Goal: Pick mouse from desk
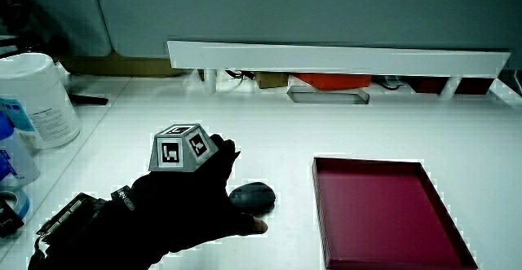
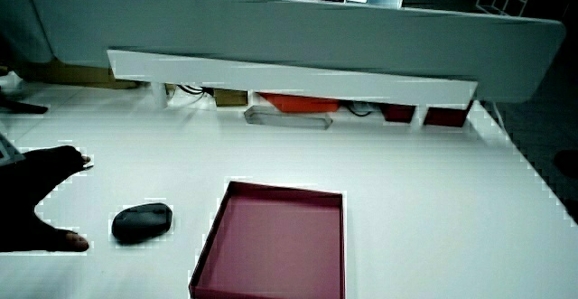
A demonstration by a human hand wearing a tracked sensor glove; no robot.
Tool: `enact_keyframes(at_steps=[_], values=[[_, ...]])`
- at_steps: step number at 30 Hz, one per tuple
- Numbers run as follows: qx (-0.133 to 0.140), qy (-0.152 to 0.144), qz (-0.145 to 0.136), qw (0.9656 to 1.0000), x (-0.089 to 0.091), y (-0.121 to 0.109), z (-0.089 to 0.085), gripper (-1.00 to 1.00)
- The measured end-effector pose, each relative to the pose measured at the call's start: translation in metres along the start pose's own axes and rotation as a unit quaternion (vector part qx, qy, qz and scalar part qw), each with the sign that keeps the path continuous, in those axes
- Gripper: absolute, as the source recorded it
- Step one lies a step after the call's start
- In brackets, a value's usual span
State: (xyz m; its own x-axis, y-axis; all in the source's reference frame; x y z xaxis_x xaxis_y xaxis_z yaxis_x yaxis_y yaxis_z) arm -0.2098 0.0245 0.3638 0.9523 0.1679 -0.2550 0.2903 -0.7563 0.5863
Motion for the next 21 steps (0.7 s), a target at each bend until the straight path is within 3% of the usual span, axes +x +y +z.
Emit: enact_keyframes(at_steps=[2, 4, 7, 9, 12, 16, 18, 21], values=[[-0.005, -0.019, 0.013, 0.9997, -0.012, 0.012, -0.007, 0.0], [-0.014, -0.035, 0.014, 0.9992, -0.009, 0.018, -0.002, 0.0], [-0.038, -0.051, 0.006, 0.9979, -0.018, 0.034, -0.011, 0.0], [-0.042, -0.074, 0.047, 0.9953, -0.009, 0.039, -0.005, 0.0], [-0.025, -0.055, 0.028, 0.9978, -0.009, 0.052, -0.005, 0.0], [-0.046, -0.072, 0.046, 0.9953, -0.014, 0.071, -0.014, 0.0], [-0.051, -0.062, 0.049, 0.9955, -0.014, 0.08, -0.016, 0.0], [-0.069, -0.071, 0.06, 0.9933, -0.019, 0.093, -0.023, 0.0]])
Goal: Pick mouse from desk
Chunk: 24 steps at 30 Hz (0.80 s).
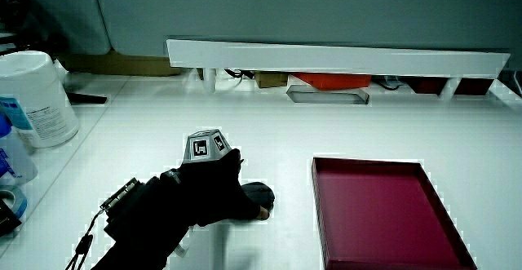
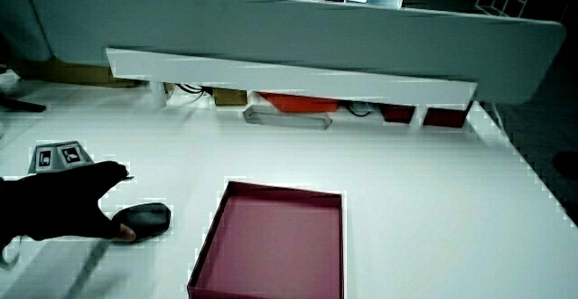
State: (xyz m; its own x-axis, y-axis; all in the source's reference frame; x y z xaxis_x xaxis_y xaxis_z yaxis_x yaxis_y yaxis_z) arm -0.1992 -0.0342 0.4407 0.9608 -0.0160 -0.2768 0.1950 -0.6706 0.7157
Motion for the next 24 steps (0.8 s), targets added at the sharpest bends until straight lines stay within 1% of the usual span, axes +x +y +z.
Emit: enact_keyframes(at_steps=[1, 3, 4, 6, 8, 9, 10, 11, 12, 13, 14, 16, 18, 19, 21, 22, 23, 24], values=[[-0.005, -0.009, 0.003, 0.9999, -0.003, 0.006, -0.003, 0.0], [-0.011, -0.009, 0.011, 0.9998, -0.007, 0.015, -0.007, 0.0], [-0.02, -0.008, 0.013, 0.9997, -0.008, 0.018, -0.008, 0.0], [-0.023, -0.006, 0.021, 0.9995, -0.009, 0.026, -0.013, 0.0], [-0.027, -0.003, 0.028, 0.9992, -0.007, 0.029, -0.014, 0.0], [-0.033, 0.002, 0.034, 0.9989, -0.005, 0.029, -0.014, 0.0], [-0.03, 0.005, 0.027, 0.9992, -0.008, 0.034, -0.017, 0.0], [-0.031, 0.001, 0.033, 0.999, -0.007, 0.035, -0.018, 0.0], [-0.031, 0.005, 0.032, 0.999, -0.007, 0.037, -0.019, 0.0], [-0.038, 0.007, 0.038, 0.9985, -0.005, 0.036, -0.019, 0.0], [-0.033, 0.007, 0.028, 0.999, -0.006, 0.04, -0.021, 0.0], [-0.037, 0.012, 0.036, 0.9986, -0.006, 0.043, -0.023, 0.0], [-0.042, 0.014, 0.037, 0.9983, -0.005, 0.044, -0.024, 0.1], [-0.04, 0.018, 0.037, 0.9983, -0.005, 0.044, -0.024, 0.15], [-0.028, 0.014, 0.03, 0.9991, -0.008, 0.048, -0.027, 0.25], [-0.022, 0.02, 0.028, 0.9991, -0.005, 0.045, -0.024, 0.3], [-0.022, 0.016, 0.033, 0.9991, -0.007, 0.046, -0.025, 0.35], [-0.018, 0.021, 0.026, 0.9993, -0.007, 0.047, -0.025, 0.4]])
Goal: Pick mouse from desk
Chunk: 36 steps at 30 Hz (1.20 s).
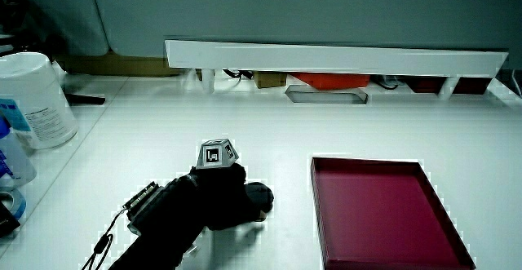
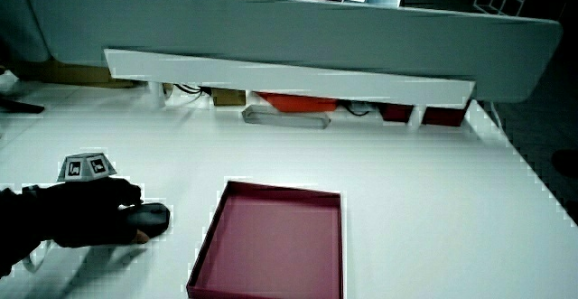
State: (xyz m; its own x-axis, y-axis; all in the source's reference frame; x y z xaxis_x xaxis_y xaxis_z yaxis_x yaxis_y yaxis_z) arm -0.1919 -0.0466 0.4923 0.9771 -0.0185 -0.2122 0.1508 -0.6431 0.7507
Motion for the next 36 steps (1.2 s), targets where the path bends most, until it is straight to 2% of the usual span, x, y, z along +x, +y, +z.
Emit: enact_keyframes(at_steps=[4, 7, 12, 16, 19, 21, 26, 29, 30, 33, 34, 35, 36], values=[[0.007, -0.005, -0.002, 1.0, -0.002, 0.003, -0.003, 0.6], [0.004, 0.006, 0.001, 1.0, 0.0, 0.001, -0.002, 0.75], [0.025, 0.01, -0.006, 0.9996, 0.0, 0.001, -0.003, 1.0], [0.033, 0.011, -0.011, 0.9993, -0.003, 0.003, -0.004, 1.0], [0.044, 0.007, -0.016, 0.9989, -0.001, -0.005, 0.004, 1.0], [0.045, 0.011, -0.022, 0.9987, 0.005, -0.013, 0.013, 1.0], [0.066, 0.017, -0.056, 0.9961, 0.031, -0.034, 0.031, 1.0], [0.074, 0.005, -0.082, 0.9939, 0.046, -0.037, 0.036, 1.0], [0.073, 0.017, -0.093, 0.9929, 0.052, -0.039, 0.039, 1.0], [0.079, 0.018, -0.11, 0.9906, 0.071, -0.043, 0.046, 1.0], [0.068, 0.011, -0.11, 0.9915, 0.075, -0.04, 0.046, 1.0], [0.073, 0.022, -0.117, 0.9902, 0.082, -0.042, 0.05, 1.0], [0.076, 0.021, -0.128, 0.9887, 0.086, -0.04, 0.05, 1.0]])
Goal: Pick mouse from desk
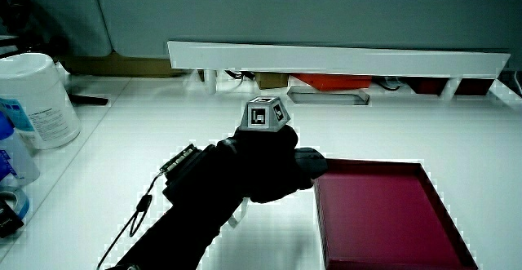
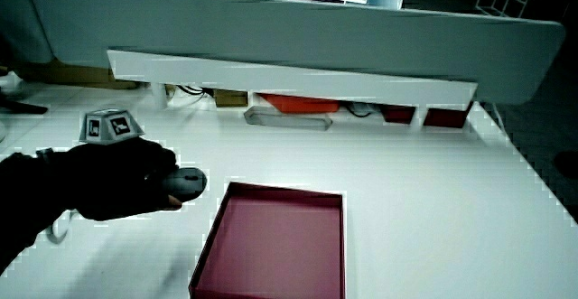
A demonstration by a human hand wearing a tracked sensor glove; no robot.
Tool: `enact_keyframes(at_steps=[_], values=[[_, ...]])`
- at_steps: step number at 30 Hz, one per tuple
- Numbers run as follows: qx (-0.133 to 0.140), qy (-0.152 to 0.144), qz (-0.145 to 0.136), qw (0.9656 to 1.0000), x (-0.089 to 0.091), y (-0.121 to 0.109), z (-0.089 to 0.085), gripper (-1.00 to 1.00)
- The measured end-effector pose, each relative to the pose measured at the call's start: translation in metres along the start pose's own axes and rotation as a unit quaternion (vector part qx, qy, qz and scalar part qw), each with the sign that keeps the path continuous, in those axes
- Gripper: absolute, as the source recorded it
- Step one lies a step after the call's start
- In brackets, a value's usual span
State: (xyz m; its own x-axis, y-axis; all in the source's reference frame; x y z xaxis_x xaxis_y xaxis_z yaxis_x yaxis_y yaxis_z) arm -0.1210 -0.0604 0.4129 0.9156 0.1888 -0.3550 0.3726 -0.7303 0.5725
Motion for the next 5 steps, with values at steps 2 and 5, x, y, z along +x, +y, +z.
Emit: enact_keyframes(at_steps=[2, 5], values=[[0.012, 0.003, -0.035, 0.9993, 0.006, 0.008, -0.004, 1.0], [0.004, 0.0, -0.029, 0.9996, 0.022, 0.01, 0.001, 1.0]])
